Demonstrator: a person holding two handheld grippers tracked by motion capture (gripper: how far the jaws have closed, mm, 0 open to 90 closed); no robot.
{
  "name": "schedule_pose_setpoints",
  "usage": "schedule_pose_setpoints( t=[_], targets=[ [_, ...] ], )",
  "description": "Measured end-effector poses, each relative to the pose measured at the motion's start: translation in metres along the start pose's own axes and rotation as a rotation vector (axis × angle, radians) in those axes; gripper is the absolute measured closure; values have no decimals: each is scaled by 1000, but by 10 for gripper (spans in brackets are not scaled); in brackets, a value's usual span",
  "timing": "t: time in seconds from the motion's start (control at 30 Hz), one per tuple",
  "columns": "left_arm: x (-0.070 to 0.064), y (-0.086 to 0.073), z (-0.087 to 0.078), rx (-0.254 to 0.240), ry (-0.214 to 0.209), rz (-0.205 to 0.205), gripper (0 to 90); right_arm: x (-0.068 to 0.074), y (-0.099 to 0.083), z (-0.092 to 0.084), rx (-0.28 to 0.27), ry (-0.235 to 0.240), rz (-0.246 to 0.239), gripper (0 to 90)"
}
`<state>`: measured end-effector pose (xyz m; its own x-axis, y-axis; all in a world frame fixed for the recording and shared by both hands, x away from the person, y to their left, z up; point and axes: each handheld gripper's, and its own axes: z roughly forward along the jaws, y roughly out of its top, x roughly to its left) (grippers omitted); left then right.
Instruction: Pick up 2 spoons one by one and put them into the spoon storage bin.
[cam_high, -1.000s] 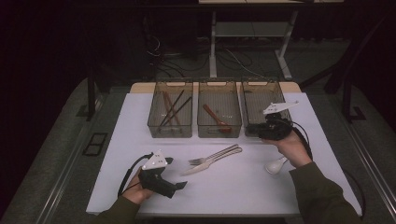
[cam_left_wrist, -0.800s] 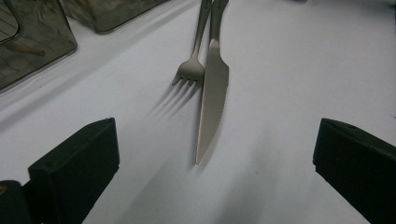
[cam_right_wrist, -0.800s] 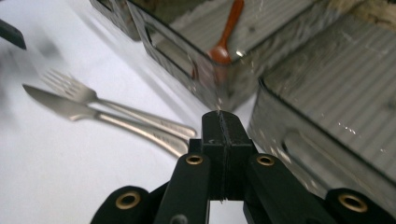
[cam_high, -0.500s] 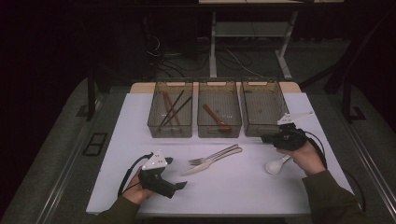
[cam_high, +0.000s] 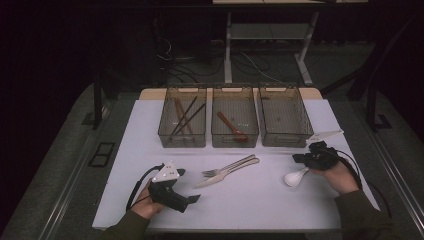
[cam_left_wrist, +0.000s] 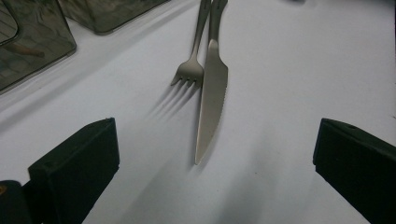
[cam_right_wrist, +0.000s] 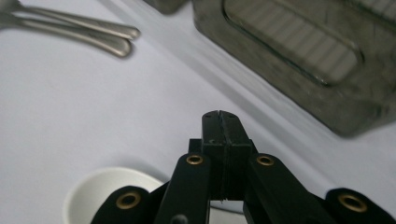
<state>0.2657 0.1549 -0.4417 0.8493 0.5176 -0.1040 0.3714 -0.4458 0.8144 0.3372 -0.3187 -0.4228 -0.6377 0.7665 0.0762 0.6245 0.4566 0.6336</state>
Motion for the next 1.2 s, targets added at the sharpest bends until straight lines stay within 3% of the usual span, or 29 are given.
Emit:
schedule_pose_setpoints(
  t=[0.47, 1.2],
  targets=[
    [0, 0, 0, 1, -2, -1, 0, -9, -17, 2, 77, -38, -2, 896],
    [0, 0, 1, 6, -5, 3, 0, -8, -46, -19, 92, -38, 29, 895]
  ],
)
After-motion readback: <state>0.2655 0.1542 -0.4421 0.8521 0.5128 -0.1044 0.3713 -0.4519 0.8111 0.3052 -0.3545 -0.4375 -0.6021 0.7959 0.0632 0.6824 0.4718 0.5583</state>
